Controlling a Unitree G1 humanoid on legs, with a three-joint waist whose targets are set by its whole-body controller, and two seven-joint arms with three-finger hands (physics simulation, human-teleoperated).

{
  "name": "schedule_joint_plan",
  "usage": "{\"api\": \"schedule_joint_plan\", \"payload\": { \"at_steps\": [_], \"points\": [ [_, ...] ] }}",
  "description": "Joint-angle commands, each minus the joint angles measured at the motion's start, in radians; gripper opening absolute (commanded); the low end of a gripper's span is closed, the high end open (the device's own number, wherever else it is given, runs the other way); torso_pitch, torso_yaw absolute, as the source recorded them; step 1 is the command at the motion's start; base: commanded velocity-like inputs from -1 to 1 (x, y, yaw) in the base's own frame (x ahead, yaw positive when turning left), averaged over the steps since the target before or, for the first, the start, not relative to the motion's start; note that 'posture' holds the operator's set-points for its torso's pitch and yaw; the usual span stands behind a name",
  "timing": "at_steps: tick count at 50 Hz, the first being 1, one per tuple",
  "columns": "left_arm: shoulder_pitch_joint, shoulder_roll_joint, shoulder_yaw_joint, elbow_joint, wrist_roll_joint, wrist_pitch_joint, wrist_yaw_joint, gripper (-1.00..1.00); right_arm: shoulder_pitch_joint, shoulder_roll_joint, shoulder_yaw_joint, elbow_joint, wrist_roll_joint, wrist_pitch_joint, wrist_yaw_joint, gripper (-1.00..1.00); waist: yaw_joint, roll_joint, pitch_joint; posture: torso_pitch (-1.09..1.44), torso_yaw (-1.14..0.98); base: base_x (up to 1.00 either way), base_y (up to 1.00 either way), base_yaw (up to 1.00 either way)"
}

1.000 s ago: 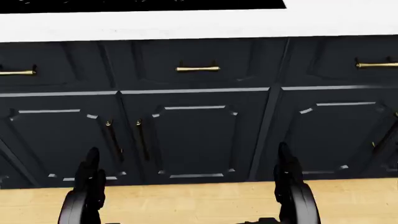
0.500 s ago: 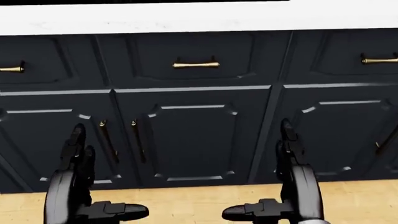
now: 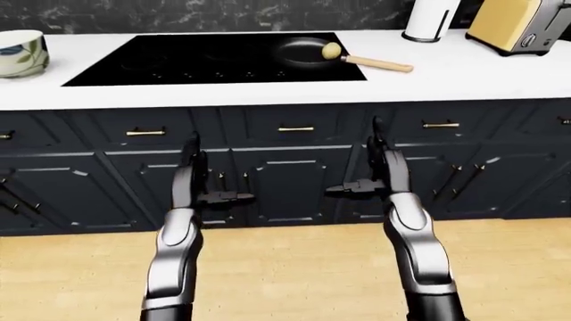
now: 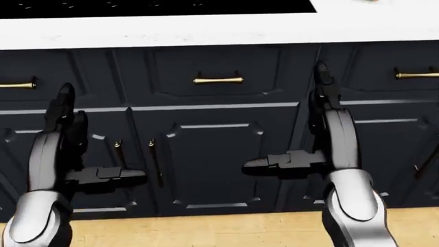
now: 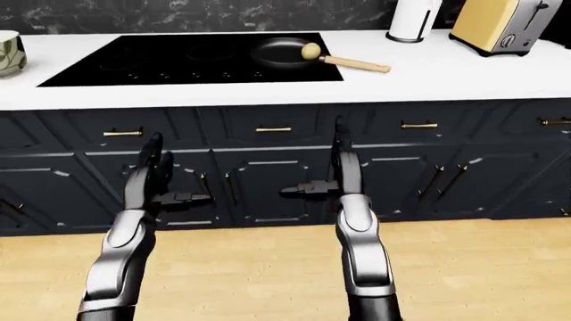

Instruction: Pick the potato from the pan and place it in the bowl.

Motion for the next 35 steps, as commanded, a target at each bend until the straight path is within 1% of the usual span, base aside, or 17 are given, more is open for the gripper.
{"api": "schedule_joint_plan", "payload": {
  "at_steps": [1,5,7,9,10,11,14,16,20,25,26,32,35],
  "points": [
    [-0.044,0.013,0.007,-0.047,-0.009,0.001,-0.004,1.0,-0.045,-0.011,-0.009,-0.057,0.001,0.026,0.0,1.0,0.0,0.002,-0.021,0.0,0.0,0.0,0.0,0.0],
    [-0.091,0.035,0.018,-0.049,-0.005,0.028,0.005,1.0,-0.087,-0.022,-0.009,-0.093,0.001,0.116,0.006,1.0,0.001,0.001,-0.021,0.0,0.0,0.0,0.0,0.0],
    [-0.117,0.046,0.027,-0.055,-0.014,0.055,0.009,1.0,-0.117,-0.026,-0.022,-0.101,0.009,0.137,0.001,1.0,0.0,0.001,-0.021,0.0,0.0,0.0,0.0,0.0],
    [-0.147,0.06,0.033,-0.068,-0.025,0.09,0.012,1.0,-0.152,-0.037,-0.027,-0.113,0.011,0.169,-0.008,1.0,0.0,0.002,-0.02,0.0,0.0,0.0,0.0,0.0],
    [-0.16,0.066,0.035,-0.068,-0.027,0.102,0.015,1.0,-0.166,-0.047,-0.024,-0.112,-0.002,0.165,-0.013,1.0,0.0,0.003,-0.021,0.0,0.0,0.0,0.0,0.0],
    [-0.175,0.071,0.038,-0.073,-0.032,0.115,0.018,1.0,-0.185,-0.047,-0.037,-0.13,0.015,0.201,-0.014,1.0,0.0,0.003,-0.02,0.0,0.0,0.0,0.0,0.0],
    [-0.207,0.086,0.039,-0.084,-0.04,0.152,0.022,1.0,-0.23,-0.07,-0.059,-0.157,0.047,0.253,-0.017,1.0,0.001,0.003,-0.018,0.0,0.0,0.0,0.0,0.0],
    [-0.238,0.097,0.043,-0.111,-0.049,0.199,0.03,1.0,-0.258,-0.091,-0.065,-0.172,0.057,0.287,-0.02,1.0,0.002,0.003,-0.017,0.0,0.0,0.0,0.0,0.0],
    [-0.282,0.108,0.043,-0.122,-0.061,0.236,0.037,1.0,-0.281,-0.106,-0.069,-0.208,0.076,0.343,-0.024,1.0,0.003,0.002,-0.015,0.0,0.0,0.0,0.0,0.0],
    [-0.32,0.123,0.044,-0.159,-0.074,0.307,0.045,1.0,-0.344,-0.129,-0.083,-0.252,0.104,0.44,-0.034,1.0,0.002,0.001,-0.014,0.0,0.0,0.0,0.0,0.0],
    [-0.334,0.128,0.048,-0.16,-0.078,0.319,0.045,1.0,-0.356,-0.137,-0.077,-0.247,0.101,0.446,-0.035,1.0,0.002,0.001,-0.013,0.0,0.0,0.0,0.0,0.0],
    [-0.403,0.167,0.058,-0.184,-0.092,0.403,0.051,1.0,-0.436,-0.168,-0.092,-0.242,0.121,0.509,-0.037,1.0,0.001,0.003,-0.009,0.0,0.0,0.0,0.0,0.0],
    [-0.42,0.178,0.062,-0.187,-0.095,0.42,0.05,1.0,-0.471,-0.182,-0.1,-0.252,0.137,0.546,-0.04,1.0,0.002,0.002,-0.006,0.0,0.0,0.0,0.0,0.0]
  ]
}}
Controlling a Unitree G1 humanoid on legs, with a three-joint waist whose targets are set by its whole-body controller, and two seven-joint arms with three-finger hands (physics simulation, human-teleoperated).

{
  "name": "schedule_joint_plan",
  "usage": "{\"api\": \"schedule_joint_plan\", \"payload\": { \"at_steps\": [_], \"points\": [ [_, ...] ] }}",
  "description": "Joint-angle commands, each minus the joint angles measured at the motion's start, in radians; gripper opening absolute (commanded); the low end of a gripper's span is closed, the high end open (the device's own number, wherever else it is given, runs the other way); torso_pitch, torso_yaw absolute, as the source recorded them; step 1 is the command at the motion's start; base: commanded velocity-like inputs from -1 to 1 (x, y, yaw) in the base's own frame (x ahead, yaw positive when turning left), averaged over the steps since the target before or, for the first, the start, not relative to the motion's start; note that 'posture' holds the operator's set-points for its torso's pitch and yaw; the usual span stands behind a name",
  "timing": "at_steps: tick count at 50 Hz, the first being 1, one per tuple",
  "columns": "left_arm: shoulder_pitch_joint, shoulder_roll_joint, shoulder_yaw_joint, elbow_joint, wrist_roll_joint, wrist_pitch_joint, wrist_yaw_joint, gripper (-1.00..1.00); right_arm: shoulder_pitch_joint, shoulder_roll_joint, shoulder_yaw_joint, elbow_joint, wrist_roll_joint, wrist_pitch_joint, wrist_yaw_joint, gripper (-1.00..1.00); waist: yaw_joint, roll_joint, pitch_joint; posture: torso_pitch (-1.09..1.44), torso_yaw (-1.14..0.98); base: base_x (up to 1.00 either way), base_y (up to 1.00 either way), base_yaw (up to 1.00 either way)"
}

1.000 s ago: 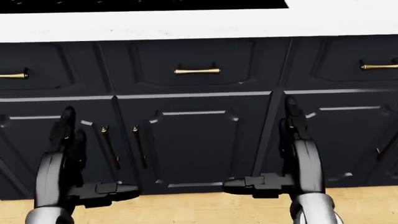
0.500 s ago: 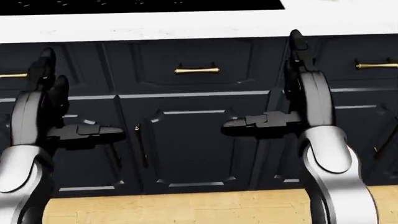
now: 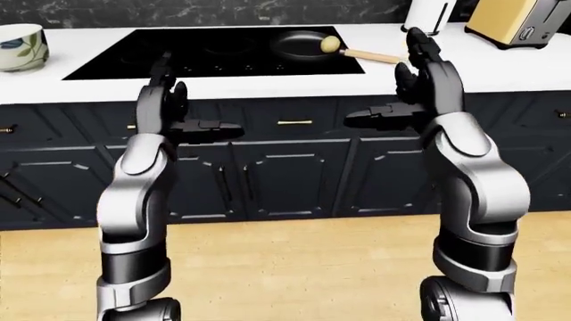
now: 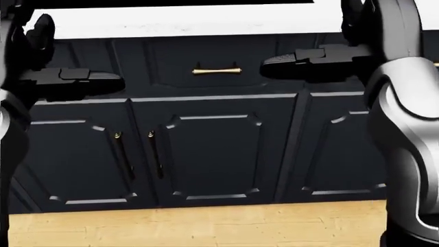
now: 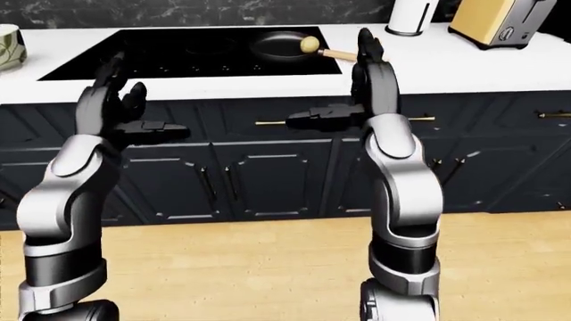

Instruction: Pick the potato from the pan and place it in the bowl.

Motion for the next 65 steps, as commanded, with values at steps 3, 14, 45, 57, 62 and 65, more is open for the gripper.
{"api": "schedule_joint_plan", "payload": {
  "at_steps": [3,14,45,57,62,65],
  "points": [
    [-0.031,0.014,0.007,-0.031,-0.002,-0.013,0.0,1.0,-0.05,-0.017,-0.011,-0.037,0.021,-0.002,-0.006,1.0,0.001,0.001,-0.024,0.0,0.0,0.0,0.0,0.0],
    [-0.049,0.041,0.02,-0.056,-0.009,0.029,-0.008,1.0,-0.055,-0.043,-0.022,-0.038,0.037,0.001,-0.01,1.0,0.0,-0.001,-0.023,0.0,0.0,0.0,0.0,0.0],
    [-0.052,0.05,0.025,-0.055,-0.017,0.036,-0.009,1.0,-0.081,-0.064,-0.022,0.0,0.066,-0.008,-0.02,1.0,0.009,-0.024,-0.012,0.0,0.0,0.14,0.0,0.0],
    [-0.018,0.063,0.047,-0.062,-0.033,0.019,-0.021,1.0,-0.081,-0.059,-0.028,0.036,0.06,-0.042,-0.011,1.0,-0.014,0.023,-0.001,0.0,0.0,0.19,0.0,0.0],
    [-0.028,0.067,0.036,-0.013,-0.026,-0.024,-0.031,1.0,-0.07,-0.078,-0.05,-0.012,0.089,-0.001,-0.009,1.0,-0.015,0.083,-0.014,0.0,0.0,0.19,0.0,0.0],
    [-0.031,0.044,0.023,-0.075,-0.024,0.027,-0.001,1.0,-0.05,-0.09,-0.059,-0.044,0.106,0.02,-0.011,1.0,-0.005,0.064,-0.021,0.0,0.0,0.19,0.0,0.0]
  ]
}}
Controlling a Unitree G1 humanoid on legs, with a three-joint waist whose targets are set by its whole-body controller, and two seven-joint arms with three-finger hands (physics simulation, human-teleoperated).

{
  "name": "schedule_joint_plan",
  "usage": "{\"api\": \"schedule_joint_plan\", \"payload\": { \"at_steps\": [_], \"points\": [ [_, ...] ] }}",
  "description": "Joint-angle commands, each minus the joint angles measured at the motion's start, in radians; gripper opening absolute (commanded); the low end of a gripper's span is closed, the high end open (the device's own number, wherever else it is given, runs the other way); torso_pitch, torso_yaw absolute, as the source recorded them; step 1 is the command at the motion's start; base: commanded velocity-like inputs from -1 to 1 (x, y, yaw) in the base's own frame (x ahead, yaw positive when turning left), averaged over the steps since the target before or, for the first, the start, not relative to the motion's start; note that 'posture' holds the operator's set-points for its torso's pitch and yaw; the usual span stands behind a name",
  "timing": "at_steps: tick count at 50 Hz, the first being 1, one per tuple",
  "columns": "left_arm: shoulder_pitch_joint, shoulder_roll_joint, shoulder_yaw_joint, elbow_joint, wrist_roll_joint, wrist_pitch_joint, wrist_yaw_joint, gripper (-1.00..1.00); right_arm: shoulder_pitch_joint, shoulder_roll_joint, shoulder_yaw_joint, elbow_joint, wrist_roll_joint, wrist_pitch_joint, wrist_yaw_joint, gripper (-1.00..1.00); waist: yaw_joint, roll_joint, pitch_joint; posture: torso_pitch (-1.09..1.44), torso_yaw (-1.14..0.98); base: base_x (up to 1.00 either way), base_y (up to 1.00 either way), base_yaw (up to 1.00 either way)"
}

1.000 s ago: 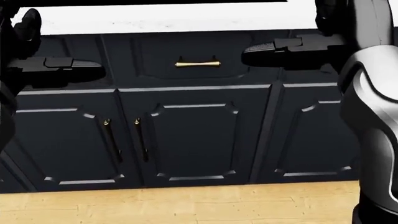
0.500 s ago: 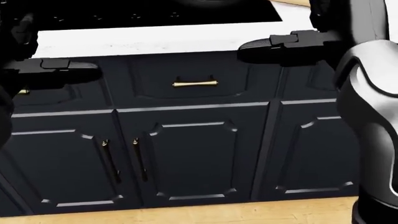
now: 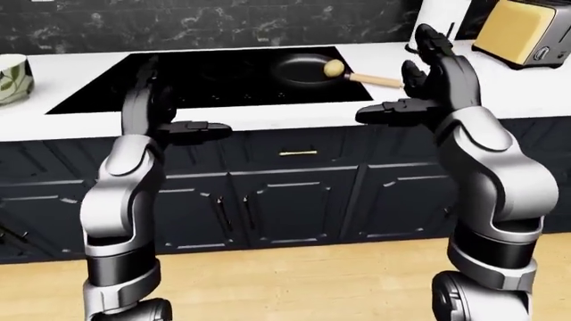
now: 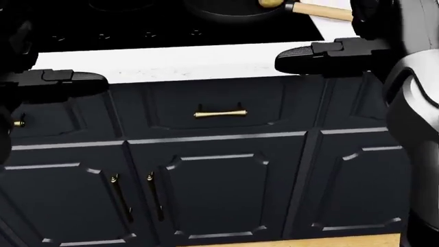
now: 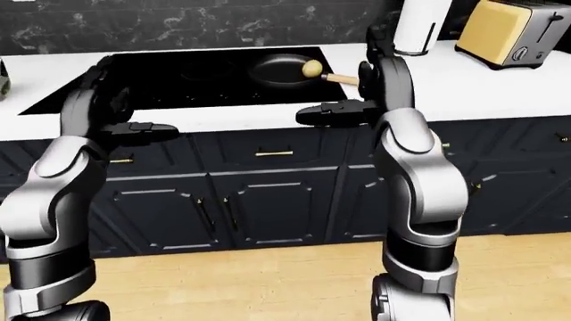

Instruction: Pick the potato from the pan and place it in the bowl.

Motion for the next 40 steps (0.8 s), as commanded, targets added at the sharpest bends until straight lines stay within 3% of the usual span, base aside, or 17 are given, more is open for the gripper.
{"api": "schedule_joint_plan", "payload": {
  "at_steps": [1,6,9,10,12,18,21,22,23,24,25,32,34,36,37,39,40],
  "points": [
    [-0.05,-0.007,-0.019,-0.115,-0.011,0.034,0.021,1.0,-0.045,-0.023,-0.02,-0.053,0.005,-0.005,-0.013,1.0,-0.006,-0.001,-0.028,0.0,0.0,0.19,0.0,0.0],
    [-0.056,0.005,-0.008,-0.073,-0.007,0.006,-0.002,1.0,-0.068,-0.009,0.01,-0.025,-0.011,-0.015,-0.028,1.0,0.0,-0.058,-0.019,0.0,0.0,0.19,0.0,0.0],
    [-0.059,0.008,-0.007,-0.063,-0.008,0.001,-0.007,1.0,-0.079,-0.002,0.017,-0.023,-0.02,-0.009,-0.029,1.0,0.004,-0.135,-0.037,0.0,0.0,0.18,0.0,0.0],
    [-0.059,0.008,-0.007,-0.065,-0.009,0.001,-0.008,1.0,-0.079,-0.002,0.016,-0.026,-0.022,-0.007,-0.028,1.0,-0.005,-0.094,-0.03,0.0,0.0,0.19,0.0,0.0],
    [-0.058,0.008,-0.008,-0.063,-0.009,-0.001,-0.009,1.0,-0.073,-0.001,0.014,-0.026,-0.025,-0.013,-0.024,1.0,-0.004,-0.111,-0.025,0.0,0.0,0.19,0.0,0.0],
    [-0.057,0.007,-0.008,-0.079,-0.009,0.014,-0.005,1.0,-0.076,0.001,0.014,-0.021,-0.031,-0.013,-0.016,1.0,-0.009,-0.063,-0.013,0.0,0.0,0.18,0.0,0.0],
    [-0.057,0.008,-0.006,-0.08,-0.009,0.014,-0.005,1.0,-0.081,0.002,0.013,-0.022,-0.031,-0.009,-0.016,1.0,-0.019,-0.013,-0.017,0.0,0.0,0.18,0.0,0.0],
    [-0.058,0.009,-0.005,-0.08,-0.01,0.015,-0.005,1.0,-0.085,0.002,0.013,-0.024,-0.031,-0.002,-0.016,1.0,-0.023,0.018,-0.026,0.0,0.0,0.19,0.0,0.0],
    [-0.058,0.009,-0.005,-0.082,-0.011,0.017,-0.004,1.0,-0.088,0.002,0.012,-0.025,-0.03,0.0,-0.016,1.0,-0.03,0.027,-0.04,0.0,0.0,0.19,0.0,0.0],
    [-0.056,0.007,-0.006,-0.081,-0.01,0.014,-0.004,1.0,-0.088,0.001,0.011,-0.025,-0.031,0.0,-0.016,1.0,-0.015,0.009,-0.028,0.0,0.0,0.19,0.0,0.0],
    [-0.054,0.007,-0.007,-0.079,-0.009,0.011,-0.004,1.0,-0.088,0.001,0.011,-0.027,-0.03,0.002,-0.016,1.0,-0.021,0.023,-0.022,0.0,0.0,0.19,0.0,0.0],
    [-0.057,0.008,-0.004,-0.079,-0.017,0.013,-0.001,1.0,-0.081,-0.001,0.01,-0.031,-0.03,0.001,-0.016,1.0,-0.004,-0.039,-0.018,0.0,0.0,0.19,0.0,0.0],
    [-0.056,0.007,-0.005,-0.079,-0.017,0.013,0.0,1.0,-0.079,0.0,0.009,-0.037,-0.029,0.007,-0.017,1.0,0.001,-0.07,-0.019,0.0,0.0,0.19,0.0,0.0],
    [-0.055,0.007,-0.005,-0.078,-0.017,0.009,0.0,1.0,-0.088,-0.002,0.008,-0.036,-0.028,0.012,-0.017,1.0,0.005,-0.131,-0.035,0.0,0.0,0.19,0.0,0.0],
    [-0.05,0.006,-0.006,-0.079,-0.019,0.008,-0.003,1.0,-0.089,-0.002,0.008,-0.036,-0.028,0.012,-0.018,1.0,-0.001,-0.097,-0.03,0.0,0.0,0.19,0.0,0.0],
    [-0.05,0.007,-0.004,-0.08,-0.02,0.009,-0.004,1.0,-0.088,-0.001,0.009,-0.032,-0.029,0.008,-0.018,1.0,-0.003,-0.112,-0.024,0.0,0.0,0.19,0.0,0.0],
    [-0.05,0.009,-0.003,-0.077,-0.02,0.007,-0.005,1.0,-0.089,-0.001,0.01,-0.032,-0.029,0.008,-0.018,1.0,-0.007,-0.104,-0.026,0.0,0.0,0.2,0.0,0.0]
  ]
}}
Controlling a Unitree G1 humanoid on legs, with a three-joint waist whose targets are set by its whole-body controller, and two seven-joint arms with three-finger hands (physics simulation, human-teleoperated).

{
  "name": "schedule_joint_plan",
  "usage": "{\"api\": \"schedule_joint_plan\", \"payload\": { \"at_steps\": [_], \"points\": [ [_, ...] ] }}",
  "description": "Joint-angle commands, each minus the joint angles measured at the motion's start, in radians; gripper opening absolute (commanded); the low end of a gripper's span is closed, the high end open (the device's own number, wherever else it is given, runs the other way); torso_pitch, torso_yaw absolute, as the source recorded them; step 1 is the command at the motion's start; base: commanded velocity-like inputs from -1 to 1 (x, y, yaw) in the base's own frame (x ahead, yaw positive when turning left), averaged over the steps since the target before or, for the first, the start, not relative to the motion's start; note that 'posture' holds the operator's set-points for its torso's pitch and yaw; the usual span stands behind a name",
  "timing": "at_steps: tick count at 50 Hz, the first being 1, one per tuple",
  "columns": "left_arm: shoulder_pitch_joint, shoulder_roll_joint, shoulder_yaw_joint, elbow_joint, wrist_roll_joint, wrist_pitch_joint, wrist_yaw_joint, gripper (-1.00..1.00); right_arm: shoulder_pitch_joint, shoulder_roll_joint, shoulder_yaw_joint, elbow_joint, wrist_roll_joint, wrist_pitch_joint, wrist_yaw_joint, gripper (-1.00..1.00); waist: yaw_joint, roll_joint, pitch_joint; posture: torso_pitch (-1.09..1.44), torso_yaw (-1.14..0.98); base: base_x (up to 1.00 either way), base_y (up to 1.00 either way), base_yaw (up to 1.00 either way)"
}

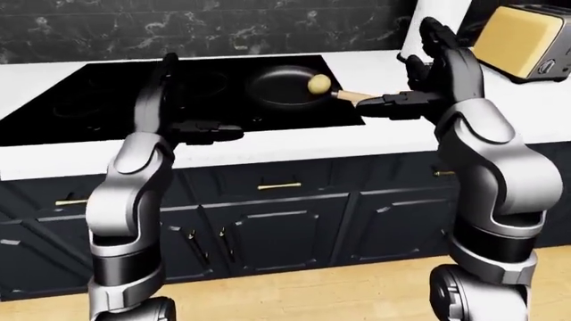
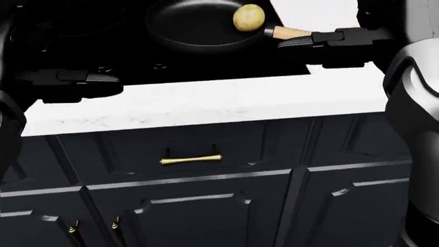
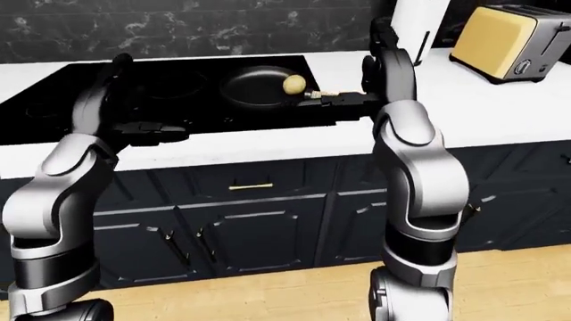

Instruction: Pick the potato from the pan and place it in the bowl.

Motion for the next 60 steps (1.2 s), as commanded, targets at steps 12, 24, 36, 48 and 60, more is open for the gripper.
{"api": "schedule_joint_plan", "payload": {
  "at_steps": [12,24,36,48,60],
  "points": [
    [-0.047,0.031,0.033,-0.024,0.007,-0.039,0.002,1.0,-0.056,-0.006,0.009,-0.028,0.002,-0.034,0.004,1.0,-0.001,0.117,-0.025,0.0,0.0,0.19,0.0,0.0],
    [-0.049,0.028,0.033,-0.013,0.008,-0.046,0.004,1.0,-0.05,-0.003,0.011,-0.026,0.0,-0.04,0.006,1.0,0.013,0.004,-0.031,0.0,0.0,0.19,0.0,0.0],
    [-0.048,0.03,0.033,-0.026,0.003,-0.036,0.007,1.0,-0.038,0.005,0.01,-0.037,0.003,-0.038,0.003,1.0,-0.007,0.135,-0.036,0.0,0.0,0.19,0.0,0.0],
    [-0.046,0.032,0.034,-0.03,-0.003,-0.035,0.009,1.0,-0.047,0.005,0.008,-0.044,0.007,-0.031,-0.006,1.0,0.021,0.011,-0.027,0.0,0.0,0.19,0.0,0.0],
    [-0.048,0.03,0.033,-0.027,-0.004,-0.036,0.01,1.0,-0.053,0.002,0.012,-0.028,0.005,-0.037,-0.004,1.0,0.003,0.061,-0.019,0.0,0.0,0.17,0.0,0.0]
  ]
}}
